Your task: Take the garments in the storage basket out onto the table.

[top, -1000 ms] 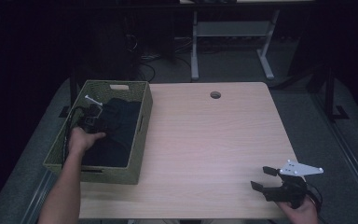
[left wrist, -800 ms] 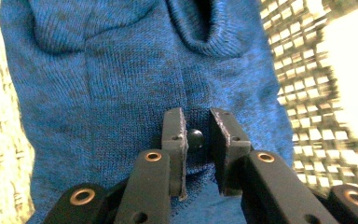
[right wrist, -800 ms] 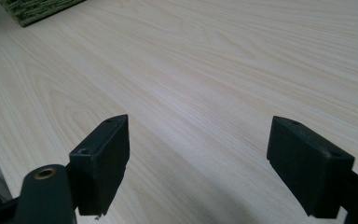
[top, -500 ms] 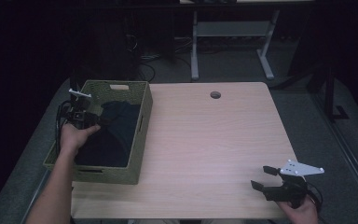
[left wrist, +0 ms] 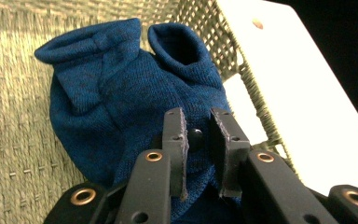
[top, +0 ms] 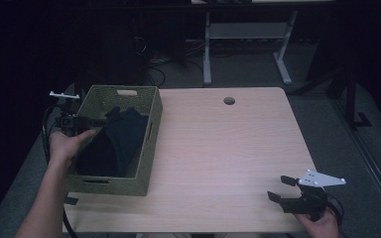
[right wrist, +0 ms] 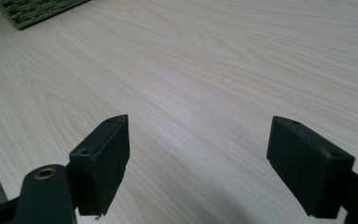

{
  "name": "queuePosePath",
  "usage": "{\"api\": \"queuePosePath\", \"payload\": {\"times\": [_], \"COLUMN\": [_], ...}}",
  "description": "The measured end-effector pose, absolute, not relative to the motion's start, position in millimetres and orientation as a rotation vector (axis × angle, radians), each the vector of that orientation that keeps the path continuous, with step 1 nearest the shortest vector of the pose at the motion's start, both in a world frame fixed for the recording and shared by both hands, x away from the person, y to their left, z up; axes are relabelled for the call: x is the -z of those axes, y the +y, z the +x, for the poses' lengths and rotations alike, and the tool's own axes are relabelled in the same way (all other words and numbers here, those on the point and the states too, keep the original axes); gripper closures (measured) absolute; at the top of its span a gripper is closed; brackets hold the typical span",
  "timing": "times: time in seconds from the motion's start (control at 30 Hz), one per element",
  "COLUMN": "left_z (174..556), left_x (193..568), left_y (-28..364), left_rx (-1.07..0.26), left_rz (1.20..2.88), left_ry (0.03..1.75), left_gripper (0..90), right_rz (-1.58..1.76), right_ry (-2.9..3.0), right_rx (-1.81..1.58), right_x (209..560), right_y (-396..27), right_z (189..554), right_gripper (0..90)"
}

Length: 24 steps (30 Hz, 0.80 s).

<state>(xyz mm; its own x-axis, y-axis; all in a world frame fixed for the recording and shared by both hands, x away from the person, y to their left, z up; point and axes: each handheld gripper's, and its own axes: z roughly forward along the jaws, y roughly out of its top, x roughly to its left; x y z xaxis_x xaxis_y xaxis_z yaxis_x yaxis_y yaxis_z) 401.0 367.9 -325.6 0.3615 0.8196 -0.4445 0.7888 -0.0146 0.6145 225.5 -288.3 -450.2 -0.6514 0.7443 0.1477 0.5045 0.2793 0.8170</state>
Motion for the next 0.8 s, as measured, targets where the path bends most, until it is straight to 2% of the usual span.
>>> {"api": "queuePosePath", "payload": {"times": [0.4, 0.8], "left_z": [393, 386], "left_x": [286, 264], "left_y": [368, 371], "left_rx": [-0.097, -0.138], "left_rz": [1.721, 1.692], "left_ry": [1.341, 1.316], "left_gripper": [77.0, 77.0], "right_rz": [1.141, 1.139], "right_ry": [2.286, 2.283], "right_rx": [-1.31, -1.312], "right_x": [450, 450], "right_y": [-288, -288], "right_z": [226, 226], "right_gripper": [20.8, 20.7]}}
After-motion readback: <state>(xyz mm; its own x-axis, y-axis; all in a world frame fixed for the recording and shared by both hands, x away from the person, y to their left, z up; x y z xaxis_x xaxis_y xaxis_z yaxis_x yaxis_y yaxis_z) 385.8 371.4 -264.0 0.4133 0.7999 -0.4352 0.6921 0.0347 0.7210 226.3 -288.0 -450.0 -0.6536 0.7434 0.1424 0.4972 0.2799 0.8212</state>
